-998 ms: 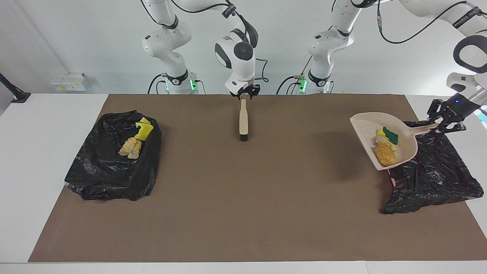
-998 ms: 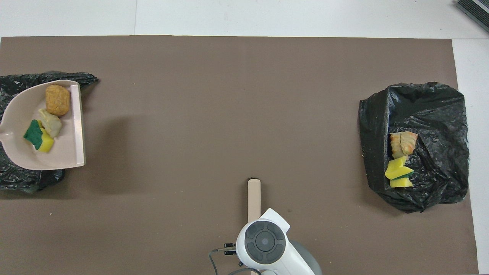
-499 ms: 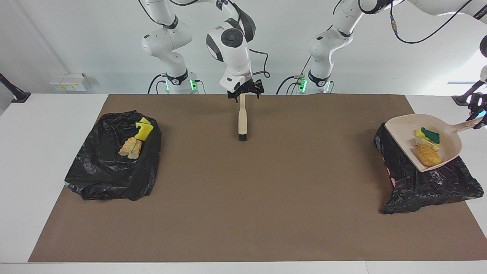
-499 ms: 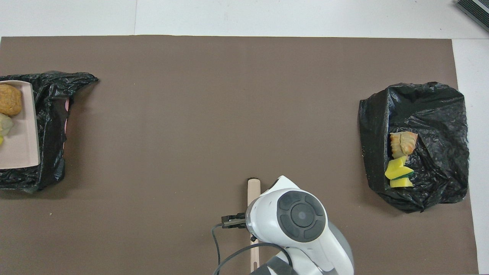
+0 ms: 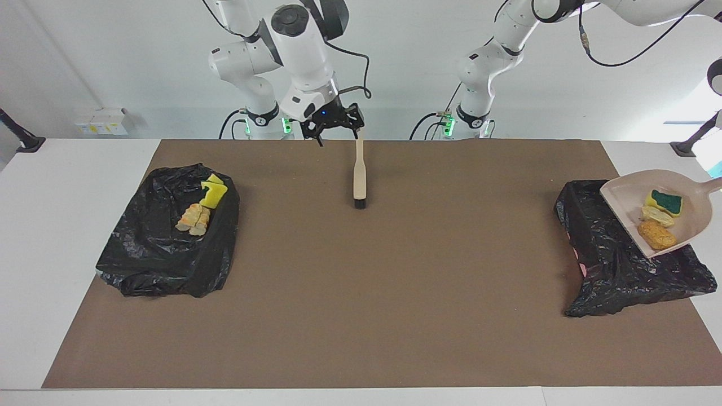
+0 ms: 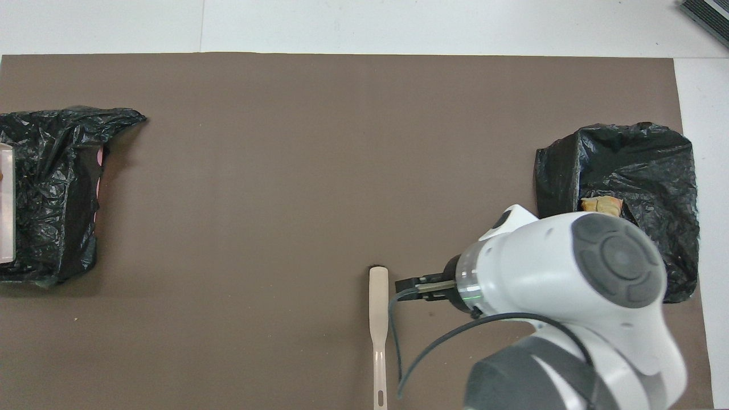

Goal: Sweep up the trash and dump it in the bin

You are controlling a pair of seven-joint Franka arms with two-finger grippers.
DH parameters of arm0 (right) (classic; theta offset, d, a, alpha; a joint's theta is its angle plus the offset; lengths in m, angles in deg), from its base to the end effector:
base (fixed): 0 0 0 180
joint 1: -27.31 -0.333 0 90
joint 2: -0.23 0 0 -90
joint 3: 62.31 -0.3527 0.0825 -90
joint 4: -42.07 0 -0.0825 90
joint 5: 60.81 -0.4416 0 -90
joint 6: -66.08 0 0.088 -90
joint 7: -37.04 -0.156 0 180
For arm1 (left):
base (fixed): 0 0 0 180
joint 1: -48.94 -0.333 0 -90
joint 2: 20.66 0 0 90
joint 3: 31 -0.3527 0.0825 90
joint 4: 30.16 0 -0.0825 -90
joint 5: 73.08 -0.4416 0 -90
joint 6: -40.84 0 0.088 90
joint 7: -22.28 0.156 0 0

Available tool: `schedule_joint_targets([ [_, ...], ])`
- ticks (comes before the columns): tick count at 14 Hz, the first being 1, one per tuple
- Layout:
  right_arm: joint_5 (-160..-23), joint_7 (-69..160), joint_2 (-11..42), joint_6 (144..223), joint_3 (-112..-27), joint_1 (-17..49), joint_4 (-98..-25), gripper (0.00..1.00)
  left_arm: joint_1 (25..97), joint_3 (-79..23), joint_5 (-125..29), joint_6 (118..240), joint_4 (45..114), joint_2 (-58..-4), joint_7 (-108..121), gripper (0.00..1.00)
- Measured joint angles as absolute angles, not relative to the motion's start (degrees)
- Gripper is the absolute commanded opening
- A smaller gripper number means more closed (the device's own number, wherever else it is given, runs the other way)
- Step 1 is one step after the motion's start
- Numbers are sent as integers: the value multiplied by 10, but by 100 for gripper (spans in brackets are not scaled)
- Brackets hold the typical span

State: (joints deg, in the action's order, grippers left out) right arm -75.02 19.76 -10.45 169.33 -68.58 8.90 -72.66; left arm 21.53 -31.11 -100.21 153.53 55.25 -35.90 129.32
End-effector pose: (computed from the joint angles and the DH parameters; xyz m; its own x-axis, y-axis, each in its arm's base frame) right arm 0.4862 0.2619 0.5131 0.9935 0.0766 -0.0846 0.0581 -0.9776 -0.2024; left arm 0.6353 0.3874 0.5288 0.0456 -0.8773 -0.4778 -0.9989 -0.0367 -0.0280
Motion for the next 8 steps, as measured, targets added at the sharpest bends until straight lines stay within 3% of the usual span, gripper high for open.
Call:
schedule_joint_targets([
  [3,-724,277,-134,1671,-684,158,-726,100,245,-309,-1090,1535,558,-359,1244,0],
  [8,-704,349,-141,1646,-681,222,-715,100,287,-309,-1220,1534,593,-340,1153,0],
])
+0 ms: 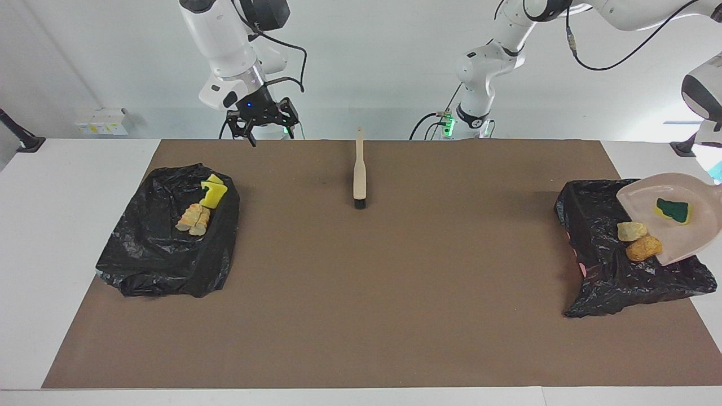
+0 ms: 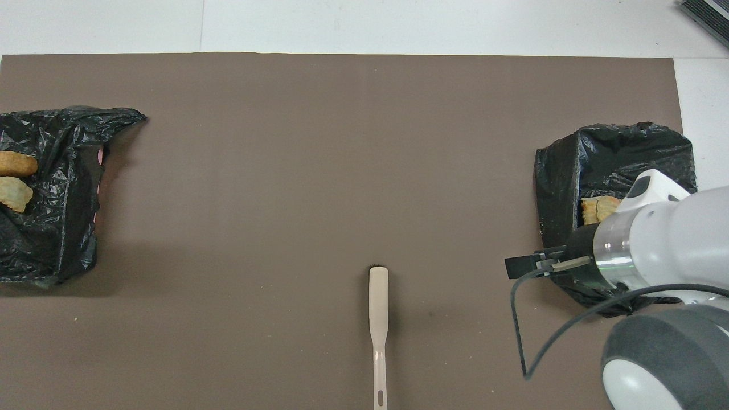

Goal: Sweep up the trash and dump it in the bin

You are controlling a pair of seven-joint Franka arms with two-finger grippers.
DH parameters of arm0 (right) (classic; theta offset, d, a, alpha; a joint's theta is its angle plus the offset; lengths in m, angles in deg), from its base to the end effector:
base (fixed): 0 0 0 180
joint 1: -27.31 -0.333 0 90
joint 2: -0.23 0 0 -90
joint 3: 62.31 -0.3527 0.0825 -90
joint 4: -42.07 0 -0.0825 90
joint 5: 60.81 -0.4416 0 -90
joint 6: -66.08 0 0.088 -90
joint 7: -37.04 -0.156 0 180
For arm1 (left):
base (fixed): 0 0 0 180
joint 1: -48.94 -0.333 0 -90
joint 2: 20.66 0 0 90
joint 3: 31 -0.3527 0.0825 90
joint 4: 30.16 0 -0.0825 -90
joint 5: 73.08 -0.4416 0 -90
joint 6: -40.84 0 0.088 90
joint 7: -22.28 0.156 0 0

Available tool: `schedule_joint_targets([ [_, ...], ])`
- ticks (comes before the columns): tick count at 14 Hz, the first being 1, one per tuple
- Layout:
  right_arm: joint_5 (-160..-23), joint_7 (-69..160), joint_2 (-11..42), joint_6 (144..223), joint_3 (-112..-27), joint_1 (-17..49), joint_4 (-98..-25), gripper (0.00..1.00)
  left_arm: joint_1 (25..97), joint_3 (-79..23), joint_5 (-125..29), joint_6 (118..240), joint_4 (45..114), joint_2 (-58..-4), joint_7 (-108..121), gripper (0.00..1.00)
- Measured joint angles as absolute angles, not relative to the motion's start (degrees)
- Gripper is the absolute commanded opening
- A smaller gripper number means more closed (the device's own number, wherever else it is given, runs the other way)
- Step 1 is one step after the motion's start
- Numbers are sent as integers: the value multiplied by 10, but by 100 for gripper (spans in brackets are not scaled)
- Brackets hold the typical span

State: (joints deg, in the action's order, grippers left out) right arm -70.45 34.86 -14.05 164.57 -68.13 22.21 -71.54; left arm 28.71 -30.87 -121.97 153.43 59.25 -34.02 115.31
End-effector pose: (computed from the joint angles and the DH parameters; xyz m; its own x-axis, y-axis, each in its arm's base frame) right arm 0.5137 0.1270 0.5484 0.9920 0.1243 -0.0227 0.1199 -0.9829 -0.1397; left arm 0.6591 0.3298 0.5380 0.0169 -0.6771 -0.7357 -0.9998 -0.0212 -0.0035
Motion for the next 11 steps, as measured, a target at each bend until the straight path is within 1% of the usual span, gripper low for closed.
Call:
schedule_joint_targets([
  [3,-703,351,-140,1644,-680,266,-710,100,301,-309,-1274,1534,623,-314,1122,0],
  [6,-703,354,-136,1644,-680,306,-705,100,313,-309,-1308,1526,628,-289,1121,0],
  [11,-683,382,-129,1645,-680,343,-697,100,379,-307,-1370,1430,630,-259,1054,0],
])
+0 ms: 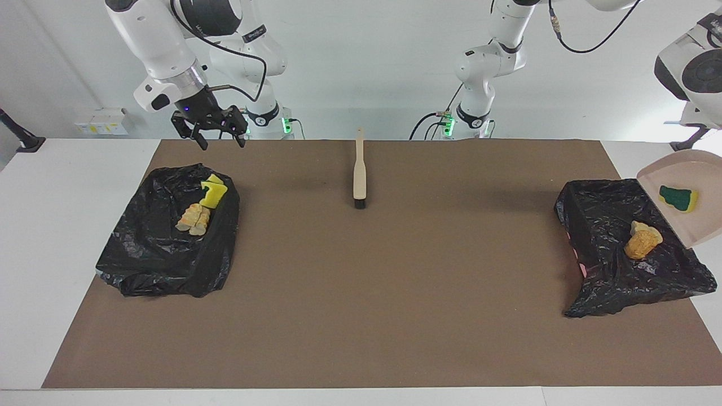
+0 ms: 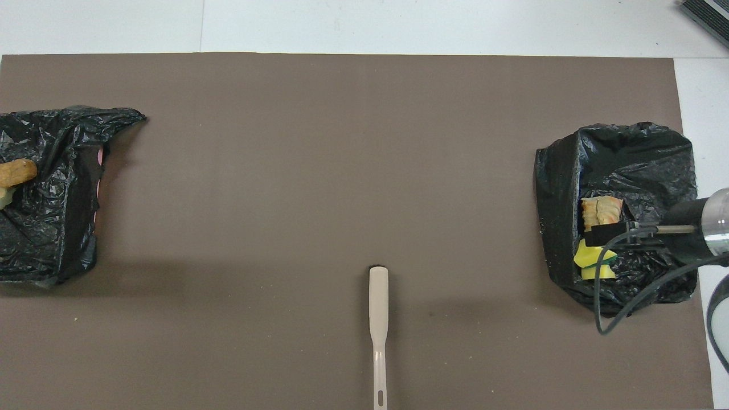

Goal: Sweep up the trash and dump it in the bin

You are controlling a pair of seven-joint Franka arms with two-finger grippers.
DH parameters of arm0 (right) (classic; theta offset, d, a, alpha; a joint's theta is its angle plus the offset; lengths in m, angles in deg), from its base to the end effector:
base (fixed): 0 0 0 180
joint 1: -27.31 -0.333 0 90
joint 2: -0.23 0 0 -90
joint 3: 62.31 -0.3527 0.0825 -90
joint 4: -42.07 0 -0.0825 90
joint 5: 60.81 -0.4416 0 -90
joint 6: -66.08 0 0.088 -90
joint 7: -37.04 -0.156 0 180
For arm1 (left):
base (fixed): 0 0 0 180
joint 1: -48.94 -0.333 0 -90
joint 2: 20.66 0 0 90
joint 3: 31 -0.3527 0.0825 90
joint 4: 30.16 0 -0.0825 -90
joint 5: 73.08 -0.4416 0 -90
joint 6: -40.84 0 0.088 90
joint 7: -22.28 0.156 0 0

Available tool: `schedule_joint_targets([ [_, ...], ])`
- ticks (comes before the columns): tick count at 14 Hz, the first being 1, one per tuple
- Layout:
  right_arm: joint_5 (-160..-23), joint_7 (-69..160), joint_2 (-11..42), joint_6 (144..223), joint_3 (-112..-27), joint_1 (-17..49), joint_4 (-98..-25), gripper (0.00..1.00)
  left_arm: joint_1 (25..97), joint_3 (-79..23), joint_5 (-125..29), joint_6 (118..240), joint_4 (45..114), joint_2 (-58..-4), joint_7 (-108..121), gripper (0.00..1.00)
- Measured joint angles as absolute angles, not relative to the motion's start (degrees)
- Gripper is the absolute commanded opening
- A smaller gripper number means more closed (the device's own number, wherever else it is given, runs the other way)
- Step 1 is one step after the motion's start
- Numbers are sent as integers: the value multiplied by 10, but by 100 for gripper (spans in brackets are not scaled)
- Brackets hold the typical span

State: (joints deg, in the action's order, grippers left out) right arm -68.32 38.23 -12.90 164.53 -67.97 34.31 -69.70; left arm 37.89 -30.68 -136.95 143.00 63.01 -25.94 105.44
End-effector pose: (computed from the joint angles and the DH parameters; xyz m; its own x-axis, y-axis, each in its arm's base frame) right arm 0.5375 0.0095 0.5543 0.9997 -0.0246 -0.0030 -0.0248 -0.9939 -0.1070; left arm 0.6383 0.2435 0.6174 0.0717 -0.4548 -0.8877 -0.9972 -0.0513 -0.0543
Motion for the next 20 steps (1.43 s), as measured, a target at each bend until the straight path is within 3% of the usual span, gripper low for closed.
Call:
schedule_joint_targets([
  [8,-624,449,-127,1651,-677,373,-674,100,418,-307,-1421,1392,688,-238,936,0],
  [12,-593,449,-98,1651,-678,374,-613,100,421,-293,-1421,1391,684,-228,936,0],
  [17,-585,449,-41,1648,-677,374,-545,100,473,-280,-1305,1361,674,-219,933,0],
  [20,-585,449,-35,1620,-651,344,-523,100,493,-270,-1196,1346,674,-219,886,0],
])
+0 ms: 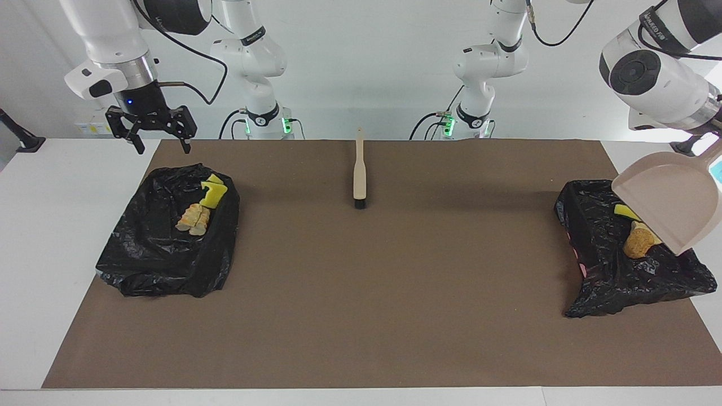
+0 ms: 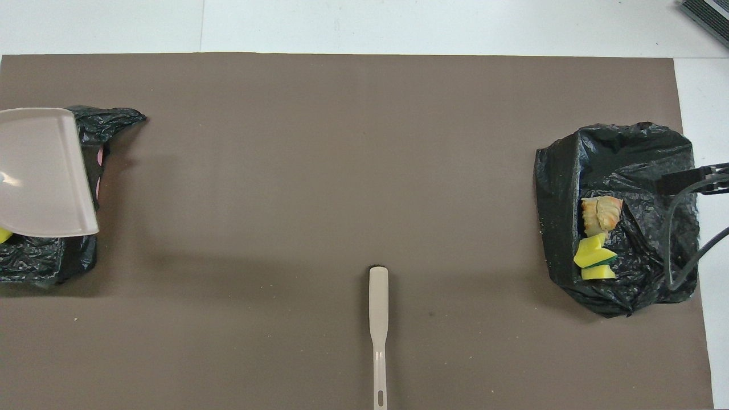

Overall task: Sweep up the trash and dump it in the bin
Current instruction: 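Lift the empty dustpan out of the bag with the left gripper, then lower the dustpan onto the table center with the left gripper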

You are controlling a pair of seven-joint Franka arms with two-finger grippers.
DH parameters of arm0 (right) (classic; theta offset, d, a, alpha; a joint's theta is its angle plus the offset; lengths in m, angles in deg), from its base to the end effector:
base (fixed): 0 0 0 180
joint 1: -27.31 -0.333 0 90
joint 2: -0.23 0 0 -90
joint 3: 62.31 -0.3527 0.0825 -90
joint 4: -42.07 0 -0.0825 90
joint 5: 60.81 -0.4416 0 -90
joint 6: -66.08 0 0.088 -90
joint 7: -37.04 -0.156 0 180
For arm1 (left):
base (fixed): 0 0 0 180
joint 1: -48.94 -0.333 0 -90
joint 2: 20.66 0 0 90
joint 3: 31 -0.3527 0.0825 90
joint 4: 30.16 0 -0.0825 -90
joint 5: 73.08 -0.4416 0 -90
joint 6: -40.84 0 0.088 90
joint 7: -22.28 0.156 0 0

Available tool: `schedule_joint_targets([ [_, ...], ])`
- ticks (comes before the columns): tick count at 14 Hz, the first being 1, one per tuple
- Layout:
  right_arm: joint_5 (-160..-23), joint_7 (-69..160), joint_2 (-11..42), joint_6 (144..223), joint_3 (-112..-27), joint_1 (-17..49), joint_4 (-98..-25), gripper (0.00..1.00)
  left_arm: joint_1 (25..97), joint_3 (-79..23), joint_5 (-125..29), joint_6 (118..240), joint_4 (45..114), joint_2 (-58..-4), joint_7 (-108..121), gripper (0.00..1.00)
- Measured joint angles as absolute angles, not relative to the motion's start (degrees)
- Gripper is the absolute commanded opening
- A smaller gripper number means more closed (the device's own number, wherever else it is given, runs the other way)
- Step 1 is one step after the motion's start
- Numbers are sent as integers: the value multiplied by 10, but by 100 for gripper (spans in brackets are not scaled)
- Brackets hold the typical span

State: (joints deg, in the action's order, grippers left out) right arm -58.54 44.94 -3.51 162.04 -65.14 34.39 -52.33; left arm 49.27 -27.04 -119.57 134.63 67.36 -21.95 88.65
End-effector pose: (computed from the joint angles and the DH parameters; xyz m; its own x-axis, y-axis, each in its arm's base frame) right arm 0.6019 -0.0497 0.6206 0.9940 0.0681 0.0854 0.0635 -0.9965 0.0551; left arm 0.6270 0.0623 0.5805 0.2468 -0.6714 -0.6988 -0.9690 -0.1603 -0.1882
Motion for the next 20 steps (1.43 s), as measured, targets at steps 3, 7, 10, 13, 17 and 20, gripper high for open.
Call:
schedule_joint_targets([
  [3,-585,449,-34,1616,-562,264,-522,100,494,-264,-1072,1343,674,-219,814,0],
  [7,-585,449,-29,1590,-585,287,-511,100,495,-242,-973,1341,674,-219,738,0],
  [10,-585,449,-34,1569,-598,293,-504,100,524,-225,-927,1332,679,-220,637,0],
  [13,-585,449,-35,1566,-599,293,-505,100,572,-223,-875,1326,682,-226,522,0],
  [17,-585,447,-36,1564,-599,294,-505,100,632,-221,-806,1327,682,-246,381,0],
  [20,-585,427,-39,1558,-599,294,-509,100,693,-220,-789,1338,658,-296,239,0],
])
